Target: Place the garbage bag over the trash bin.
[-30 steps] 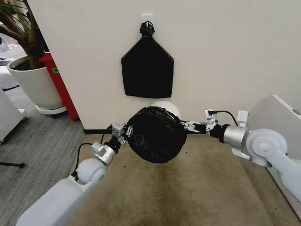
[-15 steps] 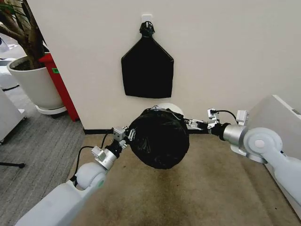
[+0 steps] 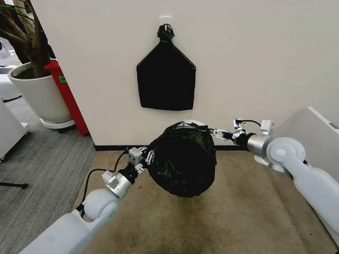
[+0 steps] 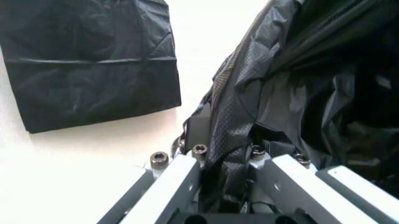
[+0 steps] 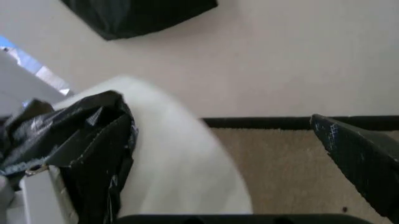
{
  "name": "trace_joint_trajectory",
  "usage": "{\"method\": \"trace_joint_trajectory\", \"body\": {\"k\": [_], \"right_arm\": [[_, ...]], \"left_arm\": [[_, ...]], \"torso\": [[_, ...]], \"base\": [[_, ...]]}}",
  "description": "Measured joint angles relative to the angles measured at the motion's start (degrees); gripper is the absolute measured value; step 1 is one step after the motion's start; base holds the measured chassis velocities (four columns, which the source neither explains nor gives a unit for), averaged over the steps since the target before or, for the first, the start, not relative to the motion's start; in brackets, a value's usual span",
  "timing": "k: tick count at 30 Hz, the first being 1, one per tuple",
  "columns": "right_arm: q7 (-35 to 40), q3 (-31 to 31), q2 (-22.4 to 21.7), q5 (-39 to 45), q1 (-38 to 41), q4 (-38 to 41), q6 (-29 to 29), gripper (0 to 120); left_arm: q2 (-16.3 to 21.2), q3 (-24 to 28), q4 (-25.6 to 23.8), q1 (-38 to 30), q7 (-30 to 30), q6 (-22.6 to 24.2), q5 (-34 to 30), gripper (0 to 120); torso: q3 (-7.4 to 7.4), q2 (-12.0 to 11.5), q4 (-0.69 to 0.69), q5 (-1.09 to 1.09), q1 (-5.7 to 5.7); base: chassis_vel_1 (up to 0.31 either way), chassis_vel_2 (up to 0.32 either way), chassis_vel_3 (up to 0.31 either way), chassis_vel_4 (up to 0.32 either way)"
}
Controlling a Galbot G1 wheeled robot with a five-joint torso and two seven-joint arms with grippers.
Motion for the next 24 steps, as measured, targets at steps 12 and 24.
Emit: {"method": "trace_joint_trajectory", "body": {"k": [12, 24], "right_arm": [[1.40, 1.83, -1.56, 2.11, -1.94, 1.85, 0.29, 100], [6.13, 7.23, -2.93, 7.73, -9.86, 9.58, 2.77, 100]], "left_arm": [[-0.83, -0.39, 0.72, 0.28, -2.43, 1.70, -4.05, 1], [-3.31, -0.41, 0.19, 0.85, -14.35, 9.15, -21.46, 1]], "torso": [[0.00, 0.00, -0.01, -0.01, 0.00], [-0.01, 0.00, 0.00, -0.01, 0.00]], "base": [[0.000, 0.000, 0.000, 0.000], [0.000, 0.000, 0.000, 0.000]]}}
